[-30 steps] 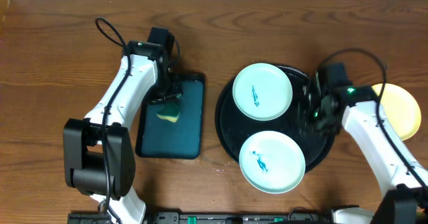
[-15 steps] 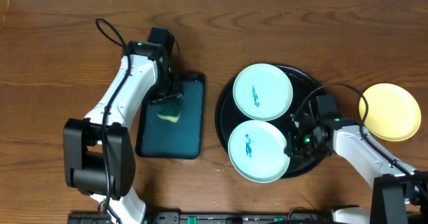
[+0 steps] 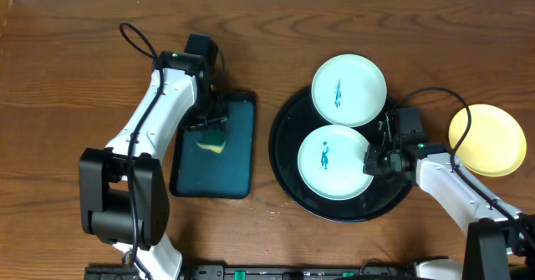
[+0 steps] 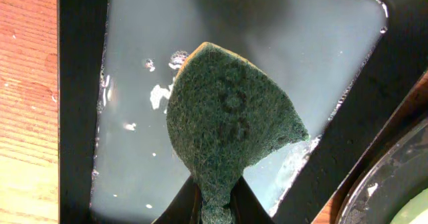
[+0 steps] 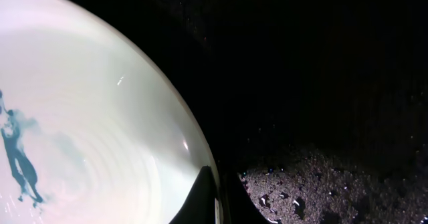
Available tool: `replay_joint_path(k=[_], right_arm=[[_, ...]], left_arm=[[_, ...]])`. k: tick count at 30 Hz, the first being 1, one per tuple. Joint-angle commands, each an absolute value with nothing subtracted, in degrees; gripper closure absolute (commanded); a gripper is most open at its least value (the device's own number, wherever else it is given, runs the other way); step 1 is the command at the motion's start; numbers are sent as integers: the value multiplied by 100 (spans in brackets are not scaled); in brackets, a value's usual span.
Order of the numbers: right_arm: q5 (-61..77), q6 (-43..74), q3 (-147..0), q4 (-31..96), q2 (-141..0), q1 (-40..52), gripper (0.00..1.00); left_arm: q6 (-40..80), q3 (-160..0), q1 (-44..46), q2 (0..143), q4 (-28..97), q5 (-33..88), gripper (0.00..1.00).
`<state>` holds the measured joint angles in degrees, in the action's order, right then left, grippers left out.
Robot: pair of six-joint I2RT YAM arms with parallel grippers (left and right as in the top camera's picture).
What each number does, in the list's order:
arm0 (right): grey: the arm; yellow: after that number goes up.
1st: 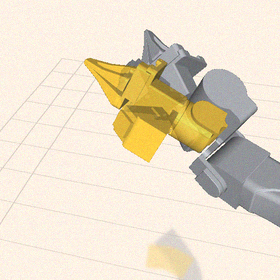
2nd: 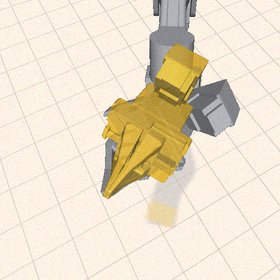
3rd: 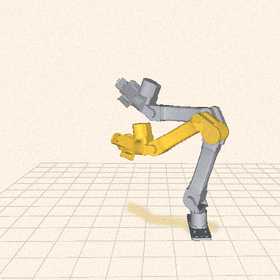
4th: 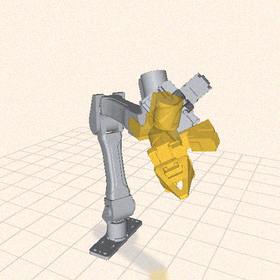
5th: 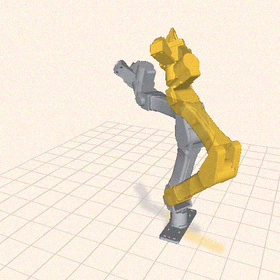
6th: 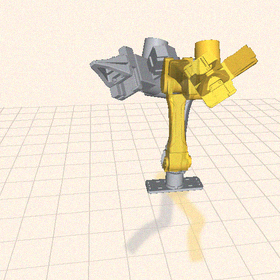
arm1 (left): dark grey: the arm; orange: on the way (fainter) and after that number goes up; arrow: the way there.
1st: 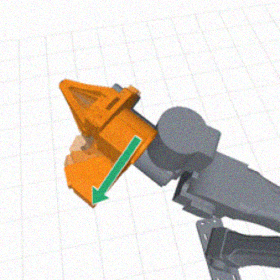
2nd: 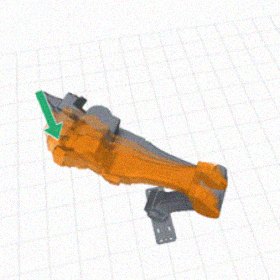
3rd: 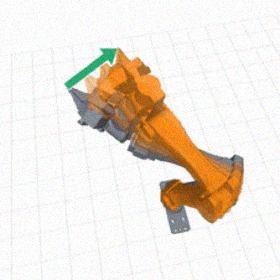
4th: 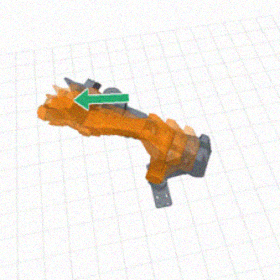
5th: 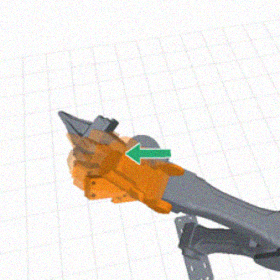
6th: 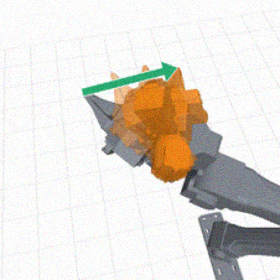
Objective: Clean dirty plates on tray and stack at the side
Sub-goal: 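Lift the sponge from the water and move it over the blue plate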
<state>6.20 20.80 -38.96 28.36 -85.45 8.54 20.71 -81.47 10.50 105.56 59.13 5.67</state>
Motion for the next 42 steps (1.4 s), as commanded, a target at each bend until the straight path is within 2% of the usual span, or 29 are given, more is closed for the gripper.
replay_joint_path(k=[1, 8, 19, 24, 29, 35, 42], right_arm=[[401, 1758, -3970, 2724, -8586, 836, 99], [237, 1208, -3970, 2502, -8586, 829, 99], [351, 1153, -3970, 2379, -8586, 834, 99], [351, 1151, -3970, 2388, -8586, 836, 99], [351, 1151, -3970, 2436, -8586, 836, 99], [349, 1227, -3970, 2480, -8586, 836, 99], [521, 1457, -3959, 2550, -8632, 838, 99]], left_arm=[[2014, -8143, 1020, 10567, 5927, 556, 88], [1970, -7876, 1026, 10571, 5561, 532, 88], [2062, -5913, 1037, 10575, 3127, 471, 85], [2060, -5946, 1035, 10508, 3159, 486, 85], [2060, -6410, 1037, 10127, 3754, 650, 92], [2119, -6792, 1059, 9301, 4088, 1520, 92], [2687, -6794, 1712, 8755, 3911, 1883, 92]])
